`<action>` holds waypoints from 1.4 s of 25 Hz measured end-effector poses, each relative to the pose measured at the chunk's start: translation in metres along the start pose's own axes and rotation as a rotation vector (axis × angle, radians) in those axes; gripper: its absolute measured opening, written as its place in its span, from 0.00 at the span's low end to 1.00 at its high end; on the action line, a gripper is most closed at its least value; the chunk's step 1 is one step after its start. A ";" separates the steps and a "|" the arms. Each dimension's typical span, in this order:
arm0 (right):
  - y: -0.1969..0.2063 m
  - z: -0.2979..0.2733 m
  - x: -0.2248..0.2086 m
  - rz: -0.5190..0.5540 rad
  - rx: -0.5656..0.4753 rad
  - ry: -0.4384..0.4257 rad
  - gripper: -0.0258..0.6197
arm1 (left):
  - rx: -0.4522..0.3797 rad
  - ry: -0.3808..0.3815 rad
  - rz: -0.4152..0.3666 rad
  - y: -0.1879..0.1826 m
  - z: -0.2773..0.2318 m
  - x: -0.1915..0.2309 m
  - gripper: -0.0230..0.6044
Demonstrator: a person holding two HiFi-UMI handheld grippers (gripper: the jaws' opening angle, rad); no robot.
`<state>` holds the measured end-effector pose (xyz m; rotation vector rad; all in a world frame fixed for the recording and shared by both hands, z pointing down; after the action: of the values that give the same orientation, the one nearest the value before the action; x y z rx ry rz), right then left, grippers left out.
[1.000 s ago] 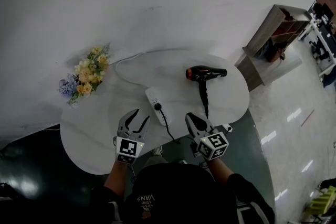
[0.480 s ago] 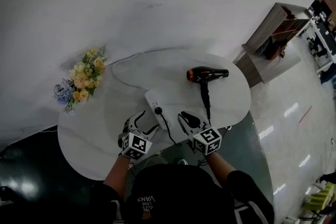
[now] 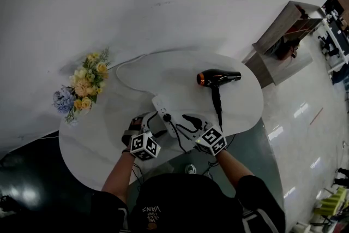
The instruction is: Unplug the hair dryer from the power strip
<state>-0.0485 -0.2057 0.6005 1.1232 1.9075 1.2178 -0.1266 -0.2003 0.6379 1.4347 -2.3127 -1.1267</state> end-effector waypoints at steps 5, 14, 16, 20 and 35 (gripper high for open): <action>0.004 -0.018 -0.001 0.046 0.000 -0.076 0.31 | 0.029 0.111 -0.058 0.003 -0.011 0.003 0.67; 0.005 -0.039 0.001 0.150 0.002 -0.150 0.31 | 0.091 0.255 -0.110 0.013 -0.024 0.006 0.67; 0.004 -0.044 0.000 0.176 0.000 -0.157 0.31 | 0.094 0.269 -0.116 0.019 -0.028 0.004 0.67; 0.002 -0.052 0.001 0.240 0.006 -0.201 0.31 | 0.086 0.273 -0.109 0.018 -0.030 0.006 0.67; 0.003 -0.075 0.007 0.350 0.011 -0.256 0.22 | 0.086 0.266 -0.083 0.014 -0.032 0.010 0.67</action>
<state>-0.1124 -0.2287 0.6323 1.5855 1.5706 1.1738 -0.1245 -0.2216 0.6679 1.6153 -2.1564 -0.8065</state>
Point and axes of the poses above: the fingertips, and each gripper's own axes: z backward along the fingers, x to its left, y out of its underside, the point moved 2 cm from there along z, backward along the fingers, and after that the axes turned 12 degrees about z, right-handed, at the moved point
